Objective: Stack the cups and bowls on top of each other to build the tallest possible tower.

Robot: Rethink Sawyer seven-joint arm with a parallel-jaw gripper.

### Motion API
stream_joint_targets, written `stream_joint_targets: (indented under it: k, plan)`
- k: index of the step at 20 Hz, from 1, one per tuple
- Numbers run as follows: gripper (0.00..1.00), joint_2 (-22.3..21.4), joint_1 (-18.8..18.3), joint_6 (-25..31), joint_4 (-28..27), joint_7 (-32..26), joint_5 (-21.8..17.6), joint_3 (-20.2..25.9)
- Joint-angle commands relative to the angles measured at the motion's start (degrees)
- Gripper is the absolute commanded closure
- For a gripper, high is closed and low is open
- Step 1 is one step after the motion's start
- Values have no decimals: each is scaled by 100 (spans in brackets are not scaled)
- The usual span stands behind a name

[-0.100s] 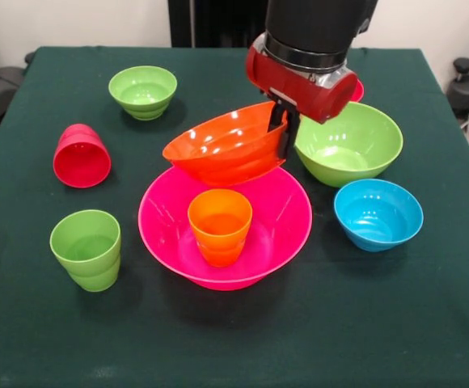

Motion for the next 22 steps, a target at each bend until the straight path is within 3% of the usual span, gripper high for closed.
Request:
stream_joint_targets:
  k: [1, 22]
  plan:
    - [100, 294, -160, 573, -218, -2004, -677, 772]
    - [100, 397, -541, 1123, -708, -2267, -1019, 1252]
